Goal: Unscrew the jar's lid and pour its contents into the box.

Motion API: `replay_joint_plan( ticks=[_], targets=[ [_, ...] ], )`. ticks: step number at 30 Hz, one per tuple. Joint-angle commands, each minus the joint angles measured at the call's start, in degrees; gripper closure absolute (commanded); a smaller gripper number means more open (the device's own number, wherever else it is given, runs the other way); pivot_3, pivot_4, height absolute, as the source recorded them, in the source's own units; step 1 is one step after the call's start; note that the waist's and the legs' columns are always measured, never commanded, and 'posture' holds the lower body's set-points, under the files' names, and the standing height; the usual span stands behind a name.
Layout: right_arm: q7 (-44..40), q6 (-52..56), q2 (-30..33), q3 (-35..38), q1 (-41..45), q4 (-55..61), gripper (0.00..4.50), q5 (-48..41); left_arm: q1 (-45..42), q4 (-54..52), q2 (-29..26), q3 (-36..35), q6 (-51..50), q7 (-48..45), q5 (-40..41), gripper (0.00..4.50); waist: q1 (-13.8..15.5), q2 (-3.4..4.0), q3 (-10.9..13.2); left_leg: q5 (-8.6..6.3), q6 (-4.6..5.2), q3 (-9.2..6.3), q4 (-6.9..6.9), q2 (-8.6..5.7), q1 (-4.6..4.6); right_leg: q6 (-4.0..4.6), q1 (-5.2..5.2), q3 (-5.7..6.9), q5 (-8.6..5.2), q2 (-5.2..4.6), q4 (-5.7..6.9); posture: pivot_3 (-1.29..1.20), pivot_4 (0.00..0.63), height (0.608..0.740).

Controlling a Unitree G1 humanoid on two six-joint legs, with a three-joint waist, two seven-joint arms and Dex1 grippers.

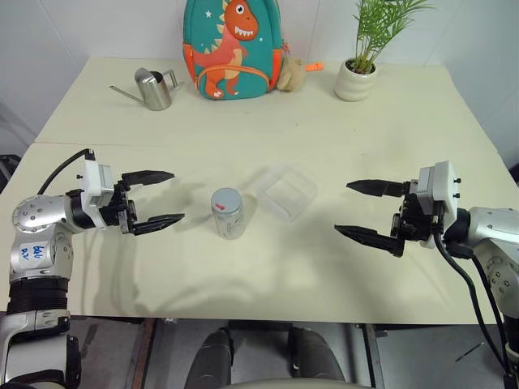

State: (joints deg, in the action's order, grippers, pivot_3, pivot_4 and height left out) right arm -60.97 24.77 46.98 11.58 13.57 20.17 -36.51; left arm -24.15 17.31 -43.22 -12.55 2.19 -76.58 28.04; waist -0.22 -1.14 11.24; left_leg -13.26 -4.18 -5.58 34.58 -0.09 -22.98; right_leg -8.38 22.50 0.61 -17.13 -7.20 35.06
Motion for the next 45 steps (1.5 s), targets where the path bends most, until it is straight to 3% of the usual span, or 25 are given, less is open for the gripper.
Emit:
replay_joint_plan(
  ticks=[1, 14, 21, 36, 44, 45],
  targets=[
    [-0.4, -1.4, -0.5, 0.4, 1.1, 1.2, 0.0, -0.7, 1.3, -3.3, -1.0, -1.5, -1.0, 0.0, 1.3, 0.04, 0.1, 0.0, 0.0, 0.0, 0.0, 0.0, 0.0, 0.0, 0.0, 0.0, 0.0, 0.0, 0.0, 0.0, 0.0, 0.0, 0.15, 0.74],
    [-5.4, -1.9, -6.1, -9.5, 12.3, 0.2, 0.0, -1.3, 18.2, -25.0, 6.8, -1.1, -8.1, 12.6, 3.4, 0.04, 0.1, 0.01, 0.0, -0.04, 0.0, 0.04, 0.17, 0.05, 0.0, 0.04, 0.0, -0.11, 0.04, 0.04, 0.03, 0.0, 0.15, 0.74],
    [-6.8, -0.9, -8.4, -13.0, 16.4, -0.5, 0.0, -1.2, 16.7, -23.0, 14.6, 3.9, -4.8, 21.1, -2.6, 0.04, 0.3, 0.0, 0.0, -0.06, 0.02, 0.06, 0.46, -0.01, -0.09, -0.08, -0.07, -0.16, 0.23, 0.04, -0.06, 0.0, 0.15, 0.74],
    [-3.6, -0.8, -9.9, -13.6, 15.0, 1.5, 0.0, 0.0, 7.7, -12.5, 23.9, 10.3, -0.8, 26.1, -6.4, 0.04, 0.3, 0.0, 0.0, -0.06, 0.02, 0.07, 0.5, 0.0, -0.1, -0.09, -0.04, -0.18, 0.31, 0.09, -0.06, 0.0, 0.15, 0.74],
    [-1.2, -0.5, -9.5, -12.6, 12.8, 3.1, 0.0, -0.2, 6.7, -11.6, 23.5, 10.9, -1.7, 24.8, -6.4, 2.52, 0.2, 0.0, 0.0, -0.06, 0.02, 0.08, 0.52, 0.0, -0.1, -0.11, -0.04, -0.19, 0.32, 0.09, -0.06, 0.0, 0.15, 0.74],
    [-1.0, -0.4, -9.5, -12.4, 12.7, 3.2, 0.0, -0.3, 6.6, -11.6, 23.5, 11.0, -1.8, 24.8, -6.3, 2.55, 0.2, 0.0, 0.0, -0.06, 0.02, 0.07, 0.51, 0.0, -0.1, -0.11, -0.04, -0.19, 0.32, 0.09, -0.06, 0.0, 0.15, 0.74]
  ],
)
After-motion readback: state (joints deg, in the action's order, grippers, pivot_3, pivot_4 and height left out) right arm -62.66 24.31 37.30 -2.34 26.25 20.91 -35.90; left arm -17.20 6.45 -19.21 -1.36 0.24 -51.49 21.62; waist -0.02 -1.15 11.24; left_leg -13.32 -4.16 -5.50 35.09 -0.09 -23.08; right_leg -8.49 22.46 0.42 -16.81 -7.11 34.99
